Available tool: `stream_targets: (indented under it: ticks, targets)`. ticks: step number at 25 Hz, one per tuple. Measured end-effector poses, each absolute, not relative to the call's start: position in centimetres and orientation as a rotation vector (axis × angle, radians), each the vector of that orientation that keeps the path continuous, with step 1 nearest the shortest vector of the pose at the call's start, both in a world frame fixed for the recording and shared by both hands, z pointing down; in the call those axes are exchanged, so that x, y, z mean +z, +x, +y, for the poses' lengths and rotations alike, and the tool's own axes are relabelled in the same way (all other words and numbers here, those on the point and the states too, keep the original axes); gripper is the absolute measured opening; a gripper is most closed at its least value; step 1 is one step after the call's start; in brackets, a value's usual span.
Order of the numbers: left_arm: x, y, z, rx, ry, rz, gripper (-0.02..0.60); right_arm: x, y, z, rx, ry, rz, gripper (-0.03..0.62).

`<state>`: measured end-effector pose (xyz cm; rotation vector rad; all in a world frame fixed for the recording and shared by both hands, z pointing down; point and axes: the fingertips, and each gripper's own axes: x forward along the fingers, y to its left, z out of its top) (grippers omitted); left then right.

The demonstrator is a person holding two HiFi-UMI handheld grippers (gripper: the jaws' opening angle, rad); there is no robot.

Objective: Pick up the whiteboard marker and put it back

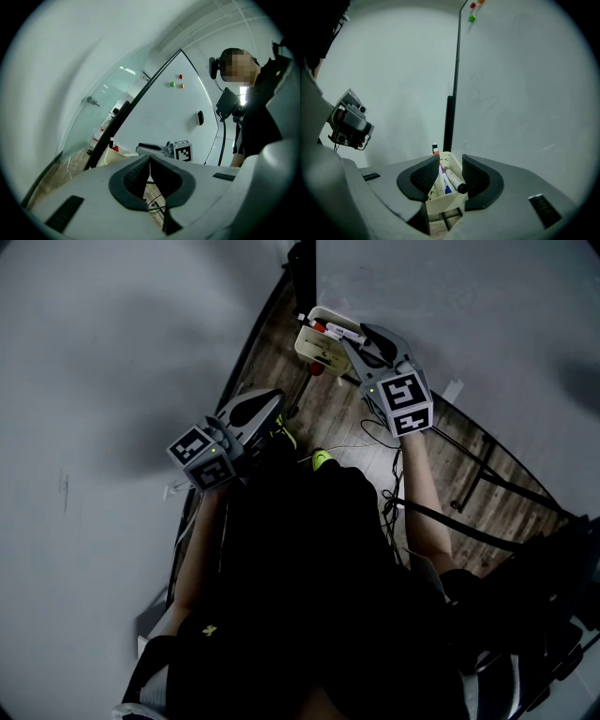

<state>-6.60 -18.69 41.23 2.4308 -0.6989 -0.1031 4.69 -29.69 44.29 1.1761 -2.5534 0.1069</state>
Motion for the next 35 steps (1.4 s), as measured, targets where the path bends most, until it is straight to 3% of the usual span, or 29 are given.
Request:
stream_targets:
  ticks: [11, 13, 14, 35]
  targets:
    - [40.0, -4.8, -17.6, -0.124, 2.456, -0.712, 0.014, 42.9, 6.1, -28.1, 0.094, 1.183, -2.561, 0.112]
    - [39.4, -4.5, -17.3, -0.124, 2.466, -0.720, 0.012, 42.5, 6.4, -27.6, 0.088, 1.187, -2.557, 0.002]
    - [39.1, -4.3, -17.1, -0.125, 2.472, -0.724, 0.013, 42.4, 6.5, -27.3, 0.087, 1.185, -2.558, -0.002]
    - [40.7, -3.7, -14.6, -0.104, 2.428, -0.733, 0.012, 44.5, 7.1, -22.9, 0.314, 1.118, -2.613, -0.003]
